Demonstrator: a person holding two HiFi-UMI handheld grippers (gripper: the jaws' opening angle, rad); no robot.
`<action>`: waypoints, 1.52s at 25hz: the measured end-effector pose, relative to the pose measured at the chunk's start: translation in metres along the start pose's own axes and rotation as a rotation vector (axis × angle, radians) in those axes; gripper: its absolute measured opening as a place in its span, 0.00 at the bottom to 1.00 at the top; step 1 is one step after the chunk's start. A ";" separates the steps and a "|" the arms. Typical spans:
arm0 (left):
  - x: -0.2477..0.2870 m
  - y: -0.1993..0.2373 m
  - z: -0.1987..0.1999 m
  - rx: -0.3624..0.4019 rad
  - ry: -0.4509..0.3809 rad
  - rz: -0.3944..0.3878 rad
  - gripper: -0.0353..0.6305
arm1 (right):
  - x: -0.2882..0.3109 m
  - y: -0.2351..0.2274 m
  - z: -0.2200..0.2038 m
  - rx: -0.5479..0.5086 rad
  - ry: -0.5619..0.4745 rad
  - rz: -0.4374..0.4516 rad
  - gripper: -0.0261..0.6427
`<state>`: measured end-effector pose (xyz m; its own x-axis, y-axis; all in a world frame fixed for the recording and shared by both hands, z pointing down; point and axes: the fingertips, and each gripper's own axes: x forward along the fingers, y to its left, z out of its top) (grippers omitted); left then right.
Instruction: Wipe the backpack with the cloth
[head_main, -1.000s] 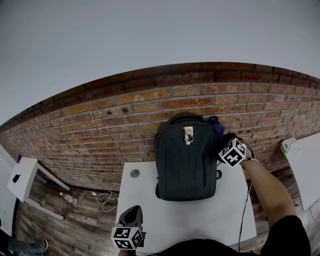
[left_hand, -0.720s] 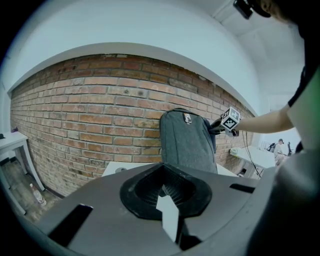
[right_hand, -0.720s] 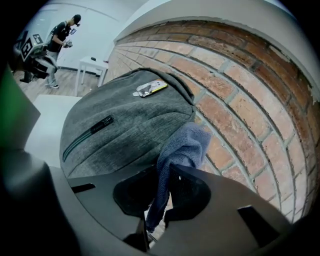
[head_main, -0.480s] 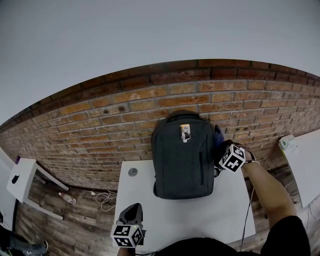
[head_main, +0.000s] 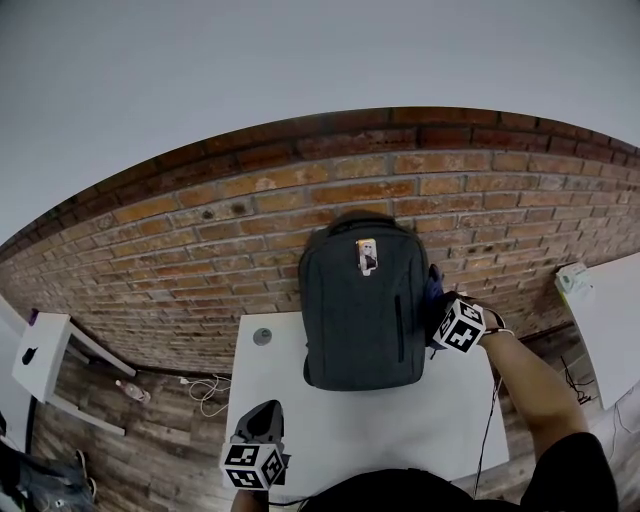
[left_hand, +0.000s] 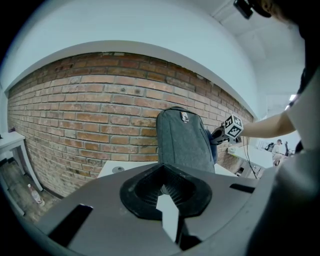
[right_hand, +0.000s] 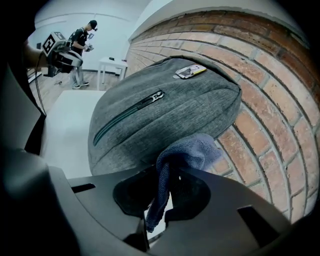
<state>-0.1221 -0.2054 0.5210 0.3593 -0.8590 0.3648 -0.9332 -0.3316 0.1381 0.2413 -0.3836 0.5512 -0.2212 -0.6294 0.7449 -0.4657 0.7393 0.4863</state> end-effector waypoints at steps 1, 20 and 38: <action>0.000 -0.001 0.000 0.001 -0.001 -0.001 0.05 | 0.001 0.006 -0.002 -0.003 0.004 0.014 0.10; -0.001 -0.005 -0.002 0.007 0.010 -0.017 0.05 | 0.029 0.120 -0.064 0.063 0.094 0.195 0.10; 0.006 -0.007 -0.006 0.003 0.022 -0.030 0.05 | 0.021 0.194 -0.057 0.137 0.026 0.315 0.10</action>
<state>-0.1140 -0.2055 0.5279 0.3866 -0.8399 0.3810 -0.9222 -0.3578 0.1468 0.1950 -0.2398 0.6872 -0.3512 -0.3673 0.8612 -0.4894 0.8562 0.1655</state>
